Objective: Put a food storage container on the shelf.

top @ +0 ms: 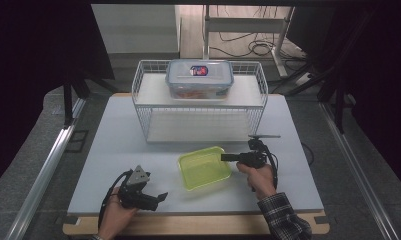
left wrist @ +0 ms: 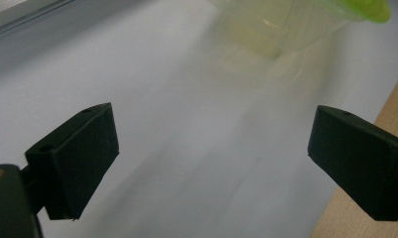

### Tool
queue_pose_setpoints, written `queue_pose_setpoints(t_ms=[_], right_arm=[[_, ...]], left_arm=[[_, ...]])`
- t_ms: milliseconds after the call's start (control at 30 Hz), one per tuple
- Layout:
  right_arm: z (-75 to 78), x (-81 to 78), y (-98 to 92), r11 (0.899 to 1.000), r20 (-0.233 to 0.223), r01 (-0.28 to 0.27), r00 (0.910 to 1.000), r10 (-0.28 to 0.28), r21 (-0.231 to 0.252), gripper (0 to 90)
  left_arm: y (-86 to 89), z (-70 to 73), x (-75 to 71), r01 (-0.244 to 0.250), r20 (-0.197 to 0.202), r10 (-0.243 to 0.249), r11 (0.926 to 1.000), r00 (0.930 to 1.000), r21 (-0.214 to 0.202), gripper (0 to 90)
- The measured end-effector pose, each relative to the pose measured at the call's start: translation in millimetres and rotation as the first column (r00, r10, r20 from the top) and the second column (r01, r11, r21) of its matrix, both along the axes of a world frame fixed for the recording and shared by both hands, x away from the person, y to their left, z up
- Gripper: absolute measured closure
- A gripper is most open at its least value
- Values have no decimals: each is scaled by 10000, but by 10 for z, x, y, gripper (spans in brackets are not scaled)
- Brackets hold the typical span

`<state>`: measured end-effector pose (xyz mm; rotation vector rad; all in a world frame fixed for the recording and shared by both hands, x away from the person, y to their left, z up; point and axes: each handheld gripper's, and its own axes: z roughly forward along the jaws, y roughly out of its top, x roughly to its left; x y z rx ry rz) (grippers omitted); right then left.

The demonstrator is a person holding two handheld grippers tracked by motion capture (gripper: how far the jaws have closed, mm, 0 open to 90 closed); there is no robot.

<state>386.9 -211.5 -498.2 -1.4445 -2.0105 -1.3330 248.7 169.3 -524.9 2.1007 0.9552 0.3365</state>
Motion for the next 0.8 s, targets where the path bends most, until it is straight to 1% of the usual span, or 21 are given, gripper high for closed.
queue_pose_setpoints(t_ms=[67, 233, 433, 567, 800], right_arm=[[27, -8, -17, 9998, 55, 61, 10000, -62, 184, 805], [126, -34, -50, 9992, 318, 109, 9994, -121, 373, 805], [274, -55, -87, 9975, 636, 189, 9977, -233, 685, 804], [377, -53, -98, 9948, 755, 157, 9969, -234, 1010, 804], [559, -44, -88, 9942, 1034, 142, 9943, -252, 1064, 804]], left_arm=[[-2, 1, -1, 2, 10, -2, 10000, 10000, 8, 54], [-4, 0, -1, 23, -1, -23, 10000, 10000, 81, 54], [-1, 1, -2, 21, 7, -21, 10000, 10000, 59, 54], [-4, 2, -3, 21, 24, -21, 10000, 10000, 73, 54], [-5, 7, -8, 19, 88, -19, 10000, 10000, 42, 54]])
